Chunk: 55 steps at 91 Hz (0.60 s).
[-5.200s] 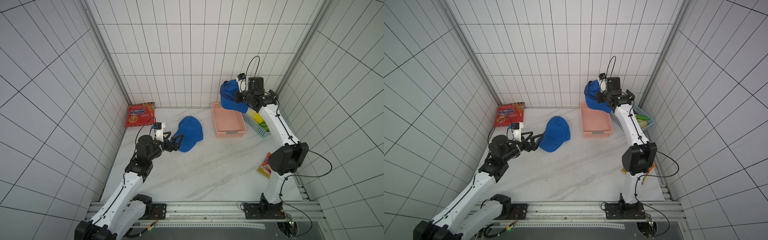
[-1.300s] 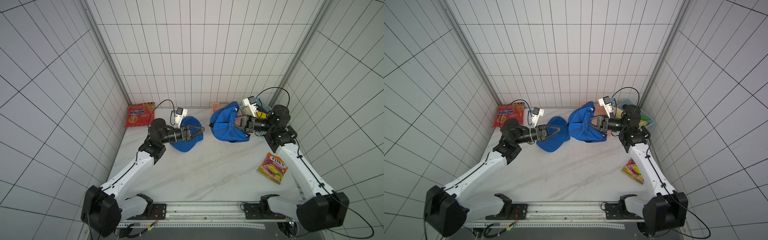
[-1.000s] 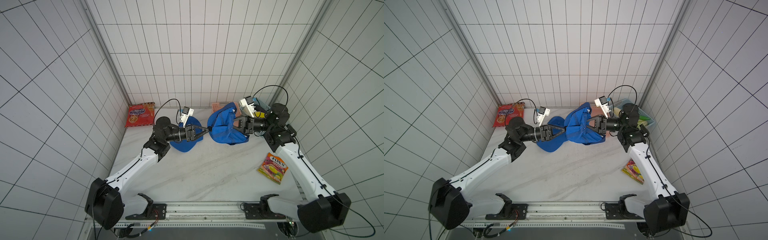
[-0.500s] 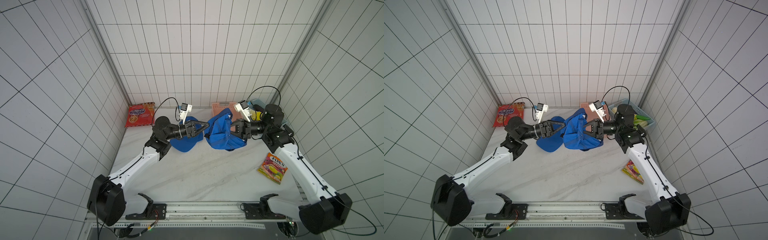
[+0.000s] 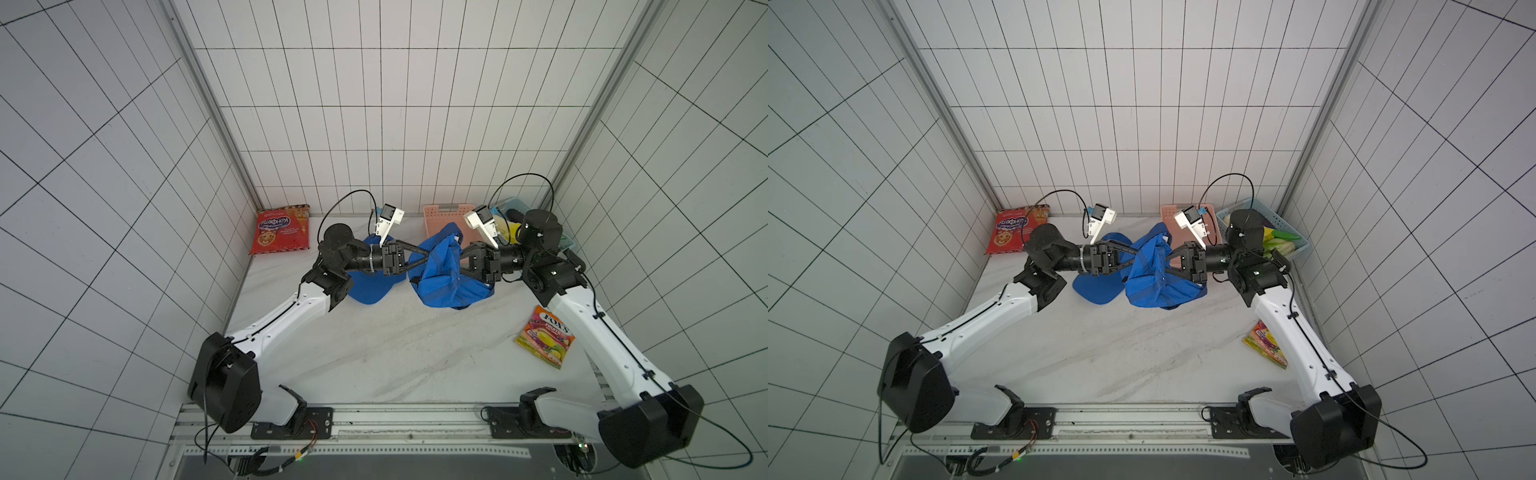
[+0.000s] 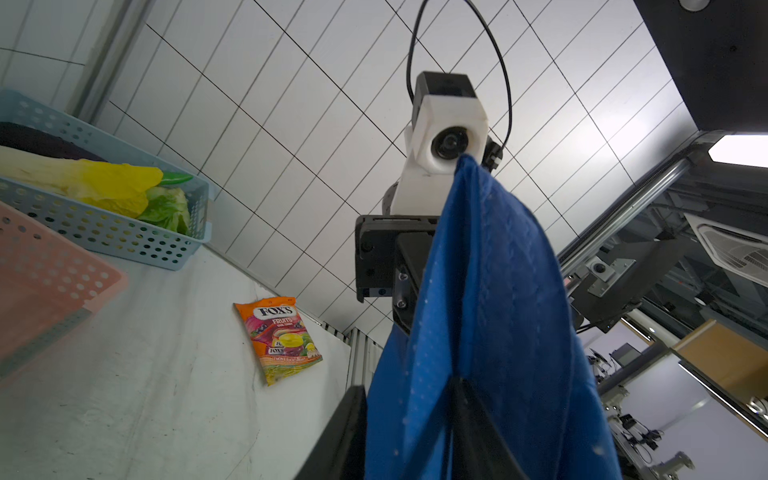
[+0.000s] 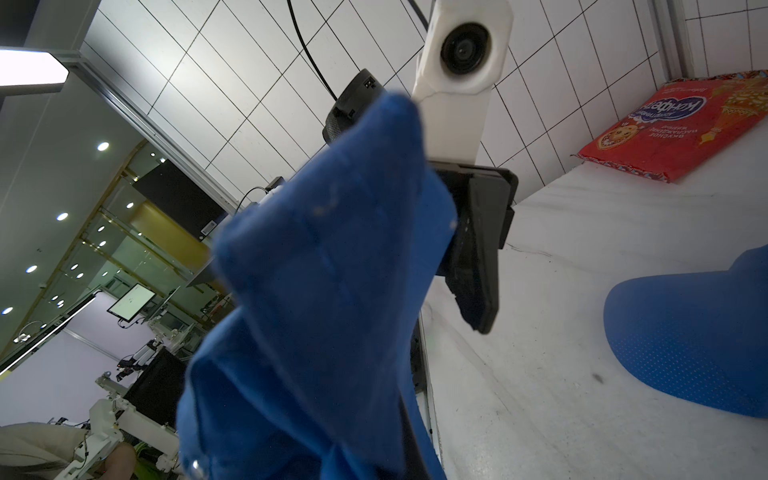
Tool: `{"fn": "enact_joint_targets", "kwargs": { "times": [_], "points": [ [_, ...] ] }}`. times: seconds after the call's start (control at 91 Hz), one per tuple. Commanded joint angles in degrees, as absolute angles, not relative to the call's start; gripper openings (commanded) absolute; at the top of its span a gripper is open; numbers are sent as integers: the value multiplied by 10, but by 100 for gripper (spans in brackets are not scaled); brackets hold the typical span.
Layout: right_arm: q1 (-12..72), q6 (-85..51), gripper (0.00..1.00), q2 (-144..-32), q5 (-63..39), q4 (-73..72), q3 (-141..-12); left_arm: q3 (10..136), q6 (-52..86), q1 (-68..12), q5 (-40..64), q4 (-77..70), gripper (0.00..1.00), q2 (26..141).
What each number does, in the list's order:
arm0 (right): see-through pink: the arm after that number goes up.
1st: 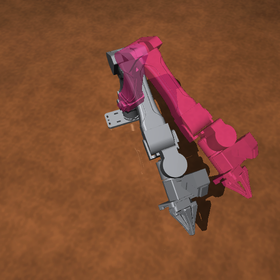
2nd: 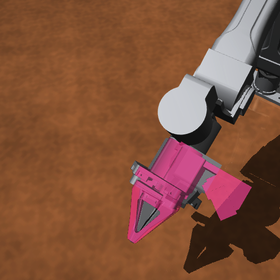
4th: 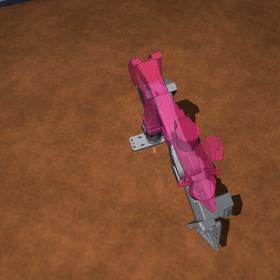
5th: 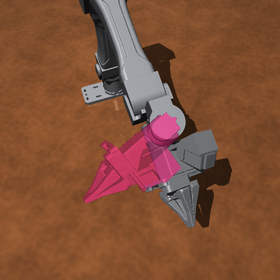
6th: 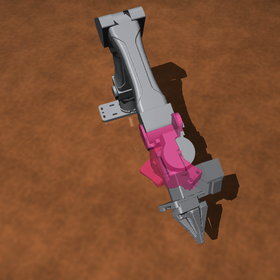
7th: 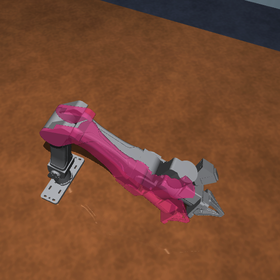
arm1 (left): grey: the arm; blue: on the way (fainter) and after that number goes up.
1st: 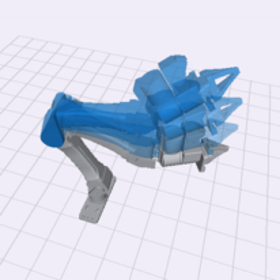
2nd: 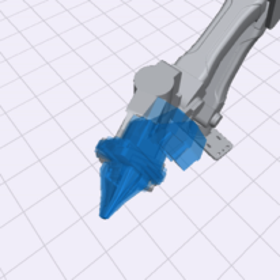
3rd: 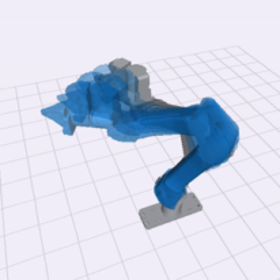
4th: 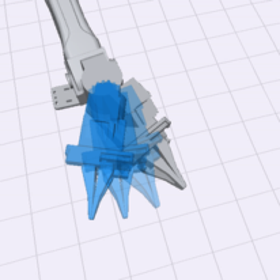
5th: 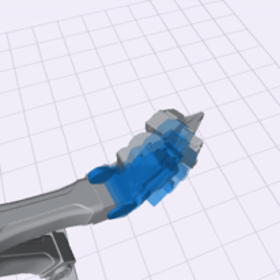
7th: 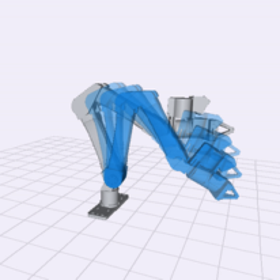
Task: Turn the baseball cap inside out
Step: Turn over the baseball cap.
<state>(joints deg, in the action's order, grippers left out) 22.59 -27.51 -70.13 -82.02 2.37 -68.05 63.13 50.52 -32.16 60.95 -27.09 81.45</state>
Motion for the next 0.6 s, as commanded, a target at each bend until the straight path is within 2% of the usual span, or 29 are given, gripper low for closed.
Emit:
{"fn": "enact_joint_targets", "kwargs": {
  "times": [0.0, 0.088, 0.176, 0.22, 0.297, 0.385, 0.473, 0.517, 0.594],
  "points": [
    [232, -253, 0, -708, -843, 30, -705, 651, 497, -340, 658, -256, 35, 832],
    [228, -242, 0, -711, -840, 39, -702, 660, 500, -353, 675, -253, 31, 842],
    [205, -227, 0, -706, -813, 47, -693, 657, 501, -353, 666, -253, 2, 844],
    [187, -218, 5, -701, -785, 56, -687, 647, 498, -348, 646, -255, 0, 836],
    [142, -199, 18, -686, -733, 79, -681, 619, 490, -338, 586, -257, 0, 813],
    [99, -184, 55, -659, -661, 93, -671, 589, 458, -332, 474, -213, 0, 774],
    [87, -147, 79, -616, -570, 98, -650, 576, 406, -337, 299, -93, 0, 732],
    [89, -129, 85, -593, -529, 92, -637, 576, 387, -344, 217, -43, 0, 718],
    [94, -110, 88, -554, -472, 60, -604, 579, 381, -355, 104, 16, 0, 704]
  ]
}}
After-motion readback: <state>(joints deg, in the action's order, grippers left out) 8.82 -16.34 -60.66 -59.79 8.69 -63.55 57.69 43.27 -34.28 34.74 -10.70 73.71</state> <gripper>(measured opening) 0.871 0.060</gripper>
